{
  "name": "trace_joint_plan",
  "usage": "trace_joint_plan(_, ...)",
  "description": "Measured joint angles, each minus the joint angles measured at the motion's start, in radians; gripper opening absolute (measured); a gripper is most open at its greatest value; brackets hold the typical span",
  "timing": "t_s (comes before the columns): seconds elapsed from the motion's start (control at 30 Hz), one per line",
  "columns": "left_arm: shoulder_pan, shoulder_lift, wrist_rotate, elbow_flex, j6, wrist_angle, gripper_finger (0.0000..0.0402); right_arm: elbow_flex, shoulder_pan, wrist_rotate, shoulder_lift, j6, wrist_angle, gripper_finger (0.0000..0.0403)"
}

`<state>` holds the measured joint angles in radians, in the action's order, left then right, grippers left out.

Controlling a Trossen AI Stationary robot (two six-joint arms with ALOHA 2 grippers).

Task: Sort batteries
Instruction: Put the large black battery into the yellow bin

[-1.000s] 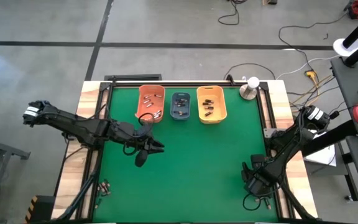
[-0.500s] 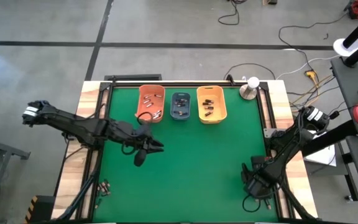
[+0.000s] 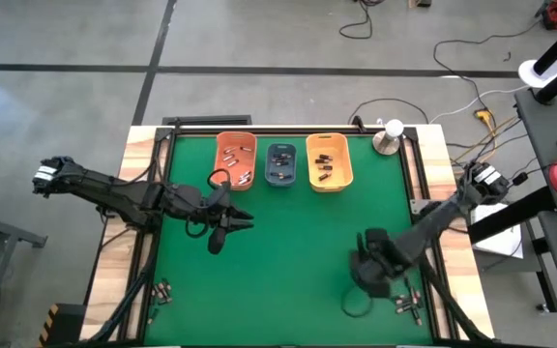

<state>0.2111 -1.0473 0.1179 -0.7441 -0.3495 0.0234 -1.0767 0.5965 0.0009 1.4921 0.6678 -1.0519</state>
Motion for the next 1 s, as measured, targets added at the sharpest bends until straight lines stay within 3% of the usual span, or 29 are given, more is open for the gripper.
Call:
trace_joint_plan(0.13,-0.002,0.000,0.006,0.000,0.001,0.000,0.0080,-0.125,-0.164,0.109,0.000,-0.130,0.002,0.0231)
trace_joint_plan(0.4,-0.002,0.000,0.006,0.000,-0.004,0.000,0.0080,-0.352,-0.500,0.217,0.067,-0.437,0.011,0.0228)
trace_joint_plan(0.7,-0.002,0.000,0.005,0.000,-0.027,0.000,0.0080,-0.471,-0.848,0.142,0.188,-0.682,0.010,0.0234)
trace_joint_plan(1.0,-0.002,0.000,0.005,0.000,-0.052,-0.001,0.0080,-0.470,-1.043,0.068,0.329,-0.756,0.012,0.0235)
